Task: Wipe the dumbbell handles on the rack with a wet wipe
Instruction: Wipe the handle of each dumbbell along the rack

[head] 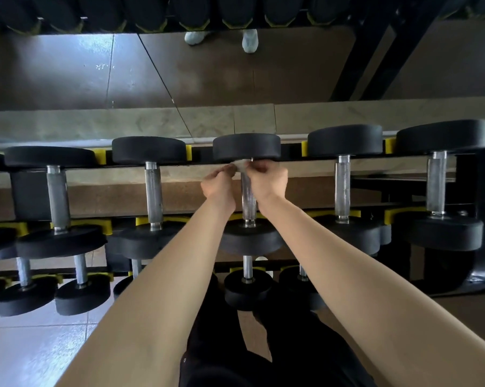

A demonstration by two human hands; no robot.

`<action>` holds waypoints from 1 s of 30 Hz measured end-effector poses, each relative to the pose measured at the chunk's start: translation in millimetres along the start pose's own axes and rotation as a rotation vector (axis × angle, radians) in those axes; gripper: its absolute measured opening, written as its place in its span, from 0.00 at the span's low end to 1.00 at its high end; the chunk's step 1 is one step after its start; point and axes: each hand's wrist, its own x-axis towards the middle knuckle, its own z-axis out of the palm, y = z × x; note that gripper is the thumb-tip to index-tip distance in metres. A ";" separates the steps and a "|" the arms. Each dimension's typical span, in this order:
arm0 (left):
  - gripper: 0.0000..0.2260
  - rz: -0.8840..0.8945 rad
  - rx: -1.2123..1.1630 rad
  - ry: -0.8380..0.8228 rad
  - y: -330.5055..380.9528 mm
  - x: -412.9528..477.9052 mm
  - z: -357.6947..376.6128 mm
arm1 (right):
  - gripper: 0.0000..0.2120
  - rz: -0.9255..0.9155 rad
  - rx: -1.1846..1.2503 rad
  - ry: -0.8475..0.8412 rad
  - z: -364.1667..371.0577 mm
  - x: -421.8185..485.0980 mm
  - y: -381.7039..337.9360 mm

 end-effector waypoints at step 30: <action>0.04 0.183 0.430 -0.127 -20.4 1.8 -38.1 | 0.05 -0.192 -0.269 -0.107 -22.6 -4.5 34.3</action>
